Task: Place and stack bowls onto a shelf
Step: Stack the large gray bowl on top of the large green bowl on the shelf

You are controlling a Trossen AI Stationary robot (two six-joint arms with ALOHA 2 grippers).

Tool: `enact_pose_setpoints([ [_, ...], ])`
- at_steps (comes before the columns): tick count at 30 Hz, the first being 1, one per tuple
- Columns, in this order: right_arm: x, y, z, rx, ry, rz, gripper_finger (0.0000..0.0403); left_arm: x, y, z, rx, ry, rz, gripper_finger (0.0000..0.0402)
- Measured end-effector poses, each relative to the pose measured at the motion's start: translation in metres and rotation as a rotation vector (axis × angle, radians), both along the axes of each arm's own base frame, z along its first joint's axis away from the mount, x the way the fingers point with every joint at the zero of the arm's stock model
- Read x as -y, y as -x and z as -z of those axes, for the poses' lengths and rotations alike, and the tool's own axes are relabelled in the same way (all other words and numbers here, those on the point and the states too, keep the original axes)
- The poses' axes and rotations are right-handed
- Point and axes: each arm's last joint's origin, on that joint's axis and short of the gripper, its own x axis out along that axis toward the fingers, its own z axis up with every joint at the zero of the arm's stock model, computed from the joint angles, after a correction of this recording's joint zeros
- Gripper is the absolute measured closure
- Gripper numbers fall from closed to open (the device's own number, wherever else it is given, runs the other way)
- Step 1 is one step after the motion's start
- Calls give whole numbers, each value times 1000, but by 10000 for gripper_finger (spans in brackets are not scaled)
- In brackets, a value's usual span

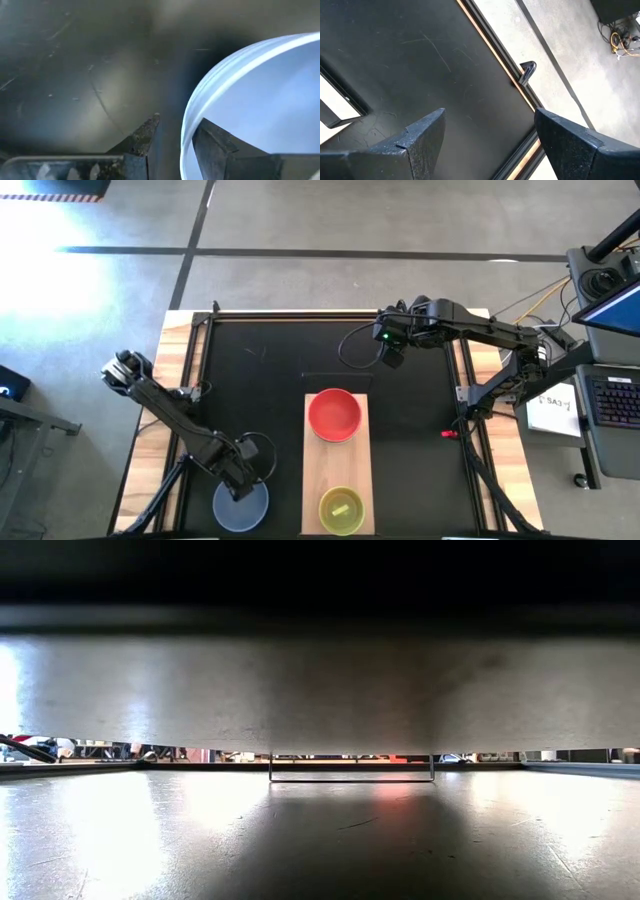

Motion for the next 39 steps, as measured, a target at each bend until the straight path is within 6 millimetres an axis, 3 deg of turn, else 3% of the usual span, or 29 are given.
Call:
enact_pose_setpoints([
  [9,0,0,0,1,0,0,111,3,-3,7,-5,-1,25,322],
  [15,0,0,0,0,0,0,117,2,-7,12,-11,-8,49,388],
  [22,0,0,0,-11,2,-16,124,-5,-11,5,15,0,20,400],
  [29,0,0,0,-20,3,-31,125,-22,-22,-32,96,-34,1,402],
  [35,-4,-2,2,-7,-123,-102,125,-46,-37,-79,147,-118,-10,402],
  [39,-7,-3,3,3,-250,-200,125,-61,-52,-117,280,-172,-3,402],
])
